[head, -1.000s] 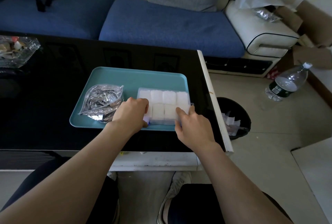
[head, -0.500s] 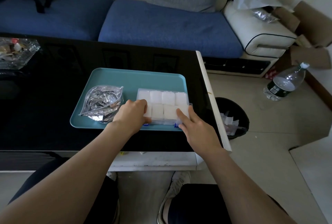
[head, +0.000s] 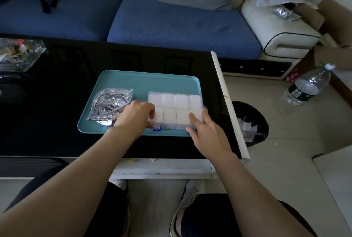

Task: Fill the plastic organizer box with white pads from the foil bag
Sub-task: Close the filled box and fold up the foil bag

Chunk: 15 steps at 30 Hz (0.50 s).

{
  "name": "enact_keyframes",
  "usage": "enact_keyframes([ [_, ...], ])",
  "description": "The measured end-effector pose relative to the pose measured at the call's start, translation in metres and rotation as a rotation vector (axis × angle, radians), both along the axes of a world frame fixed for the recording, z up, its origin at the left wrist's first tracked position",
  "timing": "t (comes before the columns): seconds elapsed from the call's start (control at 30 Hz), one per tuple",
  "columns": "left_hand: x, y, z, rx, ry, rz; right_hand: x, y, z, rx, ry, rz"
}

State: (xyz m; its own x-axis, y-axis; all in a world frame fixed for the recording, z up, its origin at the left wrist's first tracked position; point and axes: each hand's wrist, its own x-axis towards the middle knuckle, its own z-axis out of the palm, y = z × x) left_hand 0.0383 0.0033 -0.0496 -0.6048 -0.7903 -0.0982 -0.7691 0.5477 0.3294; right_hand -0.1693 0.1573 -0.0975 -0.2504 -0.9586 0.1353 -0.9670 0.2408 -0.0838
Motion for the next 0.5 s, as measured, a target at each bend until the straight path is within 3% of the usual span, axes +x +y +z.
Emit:
enact_keyframes([
  [0.17,-0.008,0.010,0.001,-0.046,-0.118,-0.006,0.004,0.000,0.003,0.014,0.012,-0.027],
  [0.5,-0.023,0.022,-0.008,-0.084,-0.108,0.056,0.021,-0.014,0.008,-0.048,-0.145,-0.169],
])
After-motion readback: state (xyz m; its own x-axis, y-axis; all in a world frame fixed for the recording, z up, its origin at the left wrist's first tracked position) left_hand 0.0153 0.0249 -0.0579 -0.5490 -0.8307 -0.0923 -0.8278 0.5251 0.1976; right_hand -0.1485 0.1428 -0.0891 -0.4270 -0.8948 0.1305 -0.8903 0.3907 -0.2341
